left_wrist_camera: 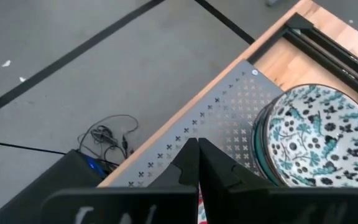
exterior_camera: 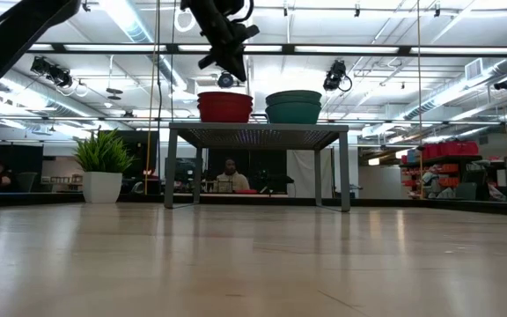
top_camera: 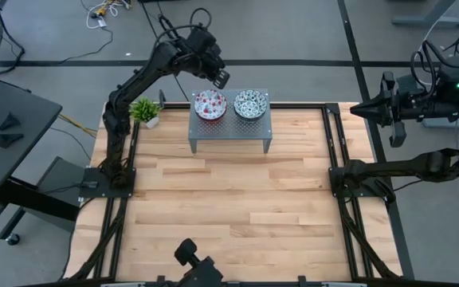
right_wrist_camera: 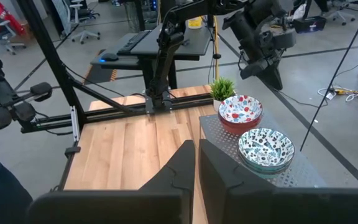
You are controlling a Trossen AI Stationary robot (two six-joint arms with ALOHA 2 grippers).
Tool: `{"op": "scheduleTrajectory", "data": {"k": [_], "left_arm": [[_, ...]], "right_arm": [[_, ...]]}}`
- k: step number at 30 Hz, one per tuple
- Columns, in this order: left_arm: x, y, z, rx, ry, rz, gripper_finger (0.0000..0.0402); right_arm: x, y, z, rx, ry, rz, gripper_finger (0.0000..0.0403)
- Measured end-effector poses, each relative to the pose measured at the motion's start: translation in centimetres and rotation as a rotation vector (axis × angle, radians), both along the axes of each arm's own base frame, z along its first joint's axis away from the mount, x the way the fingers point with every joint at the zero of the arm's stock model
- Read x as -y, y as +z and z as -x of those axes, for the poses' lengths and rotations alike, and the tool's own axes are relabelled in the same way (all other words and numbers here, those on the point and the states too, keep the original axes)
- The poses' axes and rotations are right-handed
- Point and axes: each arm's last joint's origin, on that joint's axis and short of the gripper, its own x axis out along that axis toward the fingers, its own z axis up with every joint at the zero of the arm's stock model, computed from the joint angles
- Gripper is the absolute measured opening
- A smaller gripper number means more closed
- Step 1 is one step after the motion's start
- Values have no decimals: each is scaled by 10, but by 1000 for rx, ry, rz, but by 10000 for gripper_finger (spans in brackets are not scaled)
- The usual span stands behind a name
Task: Pick & Place Mini bowls
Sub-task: Stack the red and white patterned bowl on top of the other red and white patterned bowls on the shelf
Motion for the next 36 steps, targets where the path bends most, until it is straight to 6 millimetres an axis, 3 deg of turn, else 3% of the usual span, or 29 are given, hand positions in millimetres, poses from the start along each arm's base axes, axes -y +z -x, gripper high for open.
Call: {"op": "scheduleTrajectory", "data": {"k": [7,18,36], "left_arm": [[6,4,-2,14,-6,-11,1],[27,45,13,145,16,-125,1],[41,48,2,163,-79,-166,0]], "right_arm": [[0,0,0,0,0,0,25],[0,0,0,0,-1,0,25],[0,0,0,0,0,0,25]]}}
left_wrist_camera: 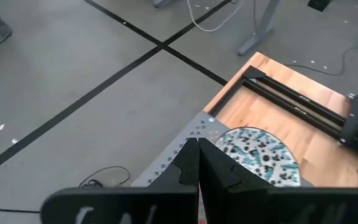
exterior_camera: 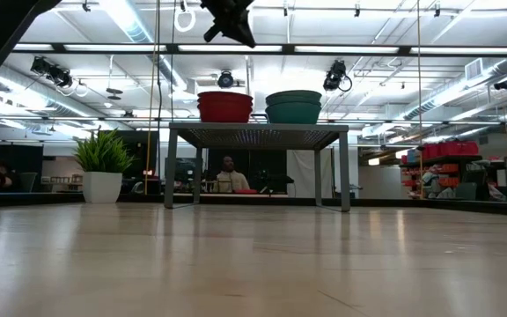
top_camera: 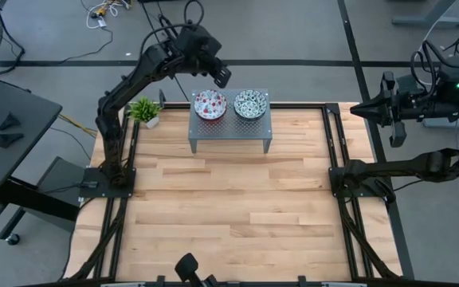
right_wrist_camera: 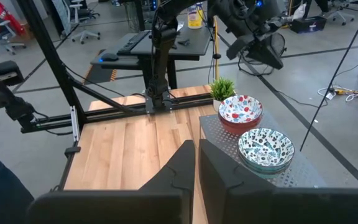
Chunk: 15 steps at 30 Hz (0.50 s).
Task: Pick & Place Mini bowls
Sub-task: Stack the red and white patterned bowl on top of the other red and white patterned bowls on the shelf
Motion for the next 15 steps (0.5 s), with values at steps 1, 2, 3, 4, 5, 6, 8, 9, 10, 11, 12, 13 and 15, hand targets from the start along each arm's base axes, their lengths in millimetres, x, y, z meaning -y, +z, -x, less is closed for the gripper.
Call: {"op": "scheduleTrajectory", "data": {"k": [1,2,3,4,5,6,8,9,10,11,12,13,15], "left_arm": [[2,0,-1,2,-6,-1,0],[4,0,-3,3,-14,-4,0],[6,0,-4,0,-22,-8,0],[7,0,-5,-5,-32,-14,0],[8,1,-4,-6,-36,-16,0],[8,1,-3,-8,-36,-14,0],[9,5,1,-2,-32,-17,0],[9,6,2,1,-31,-19,0],[10,7,3,2,-30,-20,0],[10,8,4,5,-33,-19,0],[11,9,5,4,-39,-13,0],[11,8,7,-2,-41,-6,0],[14,10,6,5,-52,-10,0]], "right_arm": [[0,0,0,0,0,0,25],[0,0,0,0,0,0,25],[0,0,0,0,0,0,25],[0,0,0,0,0,0,25],[0,0,0,0,0,0,25],[0,0,0,0,0,0,25],[0,0,0,0,0,0,25],[0,0,0,0,0,0,25],[0,0,0,0,0,0,25],[0,0,0,0,0,0,25],[0,0,0,0,0,0,25],[0,0,0,0,0,0,25],[0,0,0,0,0,0,25]]}}
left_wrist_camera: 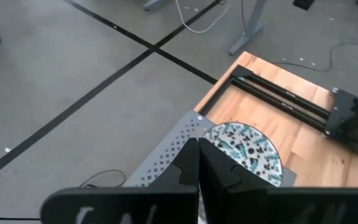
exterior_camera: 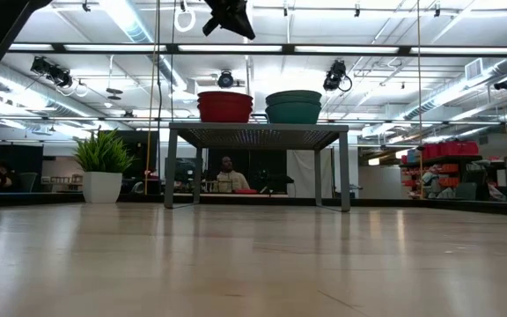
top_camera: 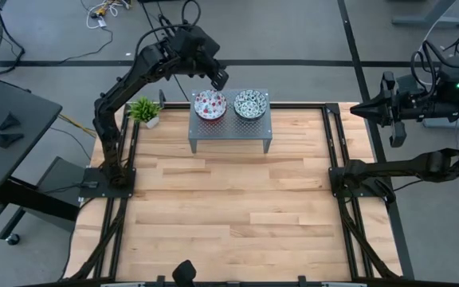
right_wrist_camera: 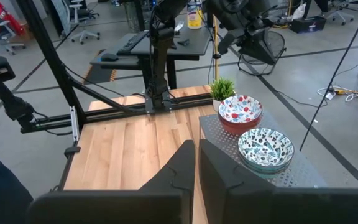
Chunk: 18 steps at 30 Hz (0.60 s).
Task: Pick & Place Mini bowls
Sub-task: Stack the red and white patterned bowl on top of the other red and white patterned bowls on the shelf
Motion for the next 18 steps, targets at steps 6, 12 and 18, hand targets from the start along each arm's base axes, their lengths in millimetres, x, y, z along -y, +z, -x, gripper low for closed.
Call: {"op": "scheduleTrajectory", "data": {"k": [6,12,18], "left_arm": [[5,0,3,-24,-43,6,0],[6,2,0,12,-105,19,0],[16,3,-5,53,-154,-28,0]], "right_arm": [[0,0,0,0,0,0,25],[0,0,0,0,0,0,25],[0,0,0,0,0,0,25]]}}
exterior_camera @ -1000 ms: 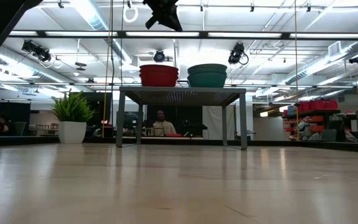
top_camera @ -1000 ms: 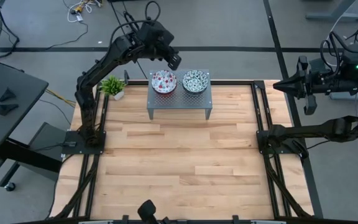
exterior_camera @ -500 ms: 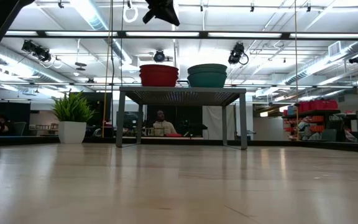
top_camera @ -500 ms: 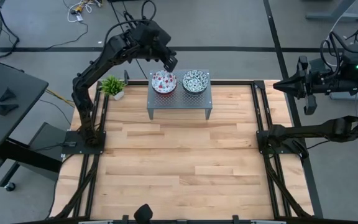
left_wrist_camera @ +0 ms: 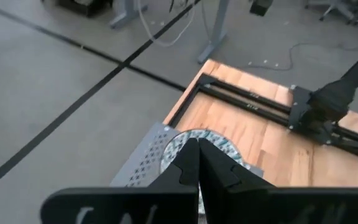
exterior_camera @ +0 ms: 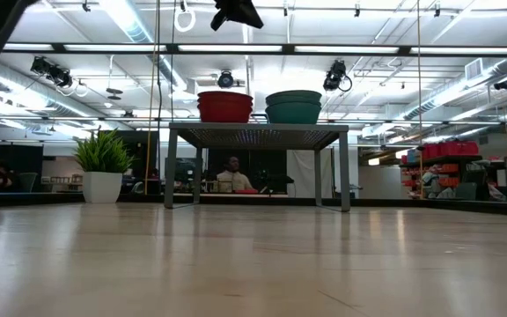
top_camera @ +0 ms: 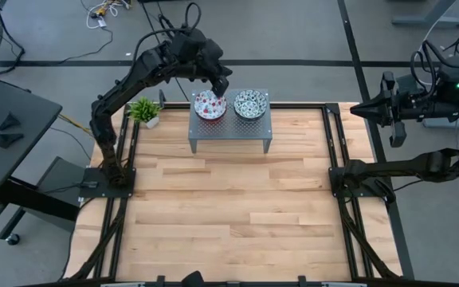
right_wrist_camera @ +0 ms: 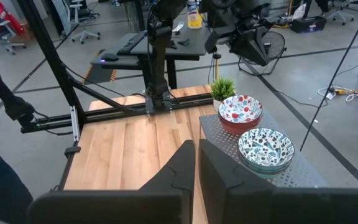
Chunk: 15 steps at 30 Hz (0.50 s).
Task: Pick & Place Mini bowls
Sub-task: Stack the red and white patterned bowl on top of the other red and white patterned bowls on the shelf
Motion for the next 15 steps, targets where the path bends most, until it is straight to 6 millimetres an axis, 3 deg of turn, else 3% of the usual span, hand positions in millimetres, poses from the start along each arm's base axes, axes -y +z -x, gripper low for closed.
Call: {"op": "scheduleTrajectory", "data": {"k": [8,15], "left_arm": [[20,-35,30,64,-9,40,0],[21,-58,60,108,111,73,0]], "right_arm": [[0,0,0,0,0,0,25],[0,0,0,0,0,0,25]]}}
